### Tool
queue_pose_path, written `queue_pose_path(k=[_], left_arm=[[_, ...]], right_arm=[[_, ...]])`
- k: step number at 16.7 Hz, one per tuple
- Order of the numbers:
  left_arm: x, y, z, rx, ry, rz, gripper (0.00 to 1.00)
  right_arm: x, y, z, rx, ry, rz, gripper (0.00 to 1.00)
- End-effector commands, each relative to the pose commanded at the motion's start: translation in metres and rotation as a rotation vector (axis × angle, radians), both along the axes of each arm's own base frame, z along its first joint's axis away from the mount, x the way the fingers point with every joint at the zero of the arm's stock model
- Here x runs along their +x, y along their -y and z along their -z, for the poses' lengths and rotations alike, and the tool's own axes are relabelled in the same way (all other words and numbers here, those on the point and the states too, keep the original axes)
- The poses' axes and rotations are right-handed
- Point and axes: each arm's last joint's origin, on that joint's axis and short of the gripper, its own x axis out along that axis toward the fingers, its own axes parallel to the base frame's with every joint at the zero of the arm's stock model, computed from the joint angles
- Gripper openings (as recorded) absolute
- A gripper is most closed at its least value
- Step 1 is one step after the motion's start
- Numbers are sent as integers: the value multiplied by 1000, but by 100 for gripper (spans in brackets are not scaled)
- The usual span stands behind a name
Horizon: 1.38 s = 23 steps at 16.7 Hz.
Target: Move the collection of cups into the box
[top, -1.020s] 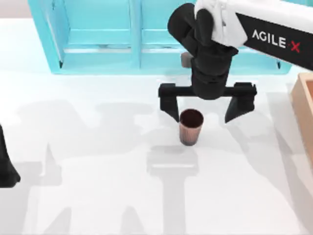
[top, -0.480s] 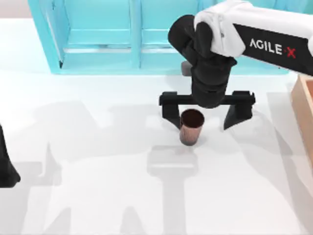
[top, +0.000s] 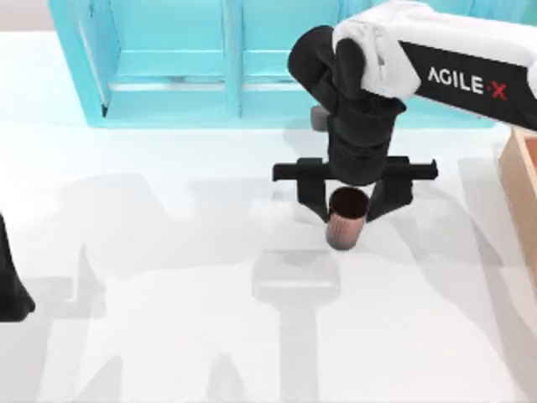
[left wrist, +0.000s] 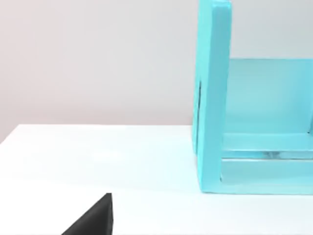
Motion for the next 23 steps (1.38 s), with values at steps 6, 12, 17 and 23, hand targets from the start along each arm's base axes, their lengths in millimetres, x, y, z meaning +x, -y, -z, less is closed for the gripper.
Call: queue_pose_path(k=[6, 12, 17, 23], left_arm=[[0, 0, 0, 0, 0, 0, 100], [0, 0, 0, 0, 0, 0, 100], [0, 0, 0, 0, 0, 0, 100], [0, 0, 0, 0, 0, 0, 100]], right_arm=[[0, 0, 0, 0, 0, 0, 0], [0, 1, 0, 0, 1, 3, 0], [5, 40, -39, -3, -7, -1, 0], [-1, 101, -100, 0, 1, 3, 0]])
